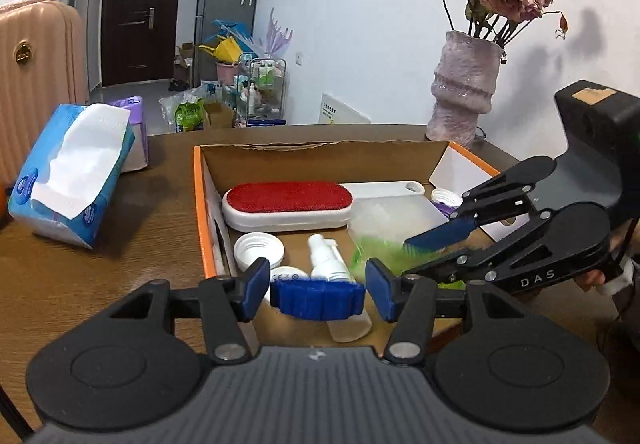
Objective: Organize rigid objects
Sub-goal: 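Lower the green bottle and blue cap into the box and open both tools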
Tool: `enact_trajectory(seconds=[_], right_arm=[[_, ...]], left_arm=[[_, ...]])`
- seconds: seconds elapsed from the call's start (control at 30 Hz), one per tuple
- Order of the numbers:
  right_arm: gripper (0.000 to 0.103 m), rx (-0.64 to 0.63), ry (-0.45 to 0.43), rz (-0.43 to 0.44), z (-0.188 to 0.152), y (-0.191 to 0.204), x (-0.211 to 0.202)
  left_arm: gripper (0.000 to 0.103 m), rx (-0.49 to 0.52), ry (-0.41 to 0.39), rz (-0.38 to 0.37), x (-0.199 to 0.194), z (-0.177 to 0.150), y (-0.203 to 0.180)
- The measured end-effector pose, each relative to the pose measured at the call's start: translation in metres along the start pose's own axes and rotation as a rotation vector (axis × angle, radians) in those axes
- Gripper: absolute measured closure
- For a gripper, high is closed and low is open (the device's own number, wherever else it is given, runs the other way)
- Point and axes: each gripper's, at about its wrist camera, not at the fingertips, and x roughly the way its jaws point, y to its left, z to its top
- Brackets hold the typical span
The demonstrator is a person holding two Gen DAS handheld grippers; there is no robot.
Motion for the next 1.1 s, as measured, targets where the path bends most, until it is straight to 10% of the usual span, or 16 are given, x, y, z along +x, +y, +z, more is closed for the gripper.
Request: enact_trajectory(seconds=[0.83, 1.1], right_arm=[[0.068, 0.106, -0.017, -0.108, 0.011, -0.002, -0.026], [0.039, 0.198, -0.085, -0.295, -0.006, 0.031, -0.109]], left_arm=[[0.032, -0.029, -0.041, 0.016, -0.038, 0.009, -0.016], [0.013, -0.049, -0.136, 0.132, -0.112, -0.004, -0.025]])
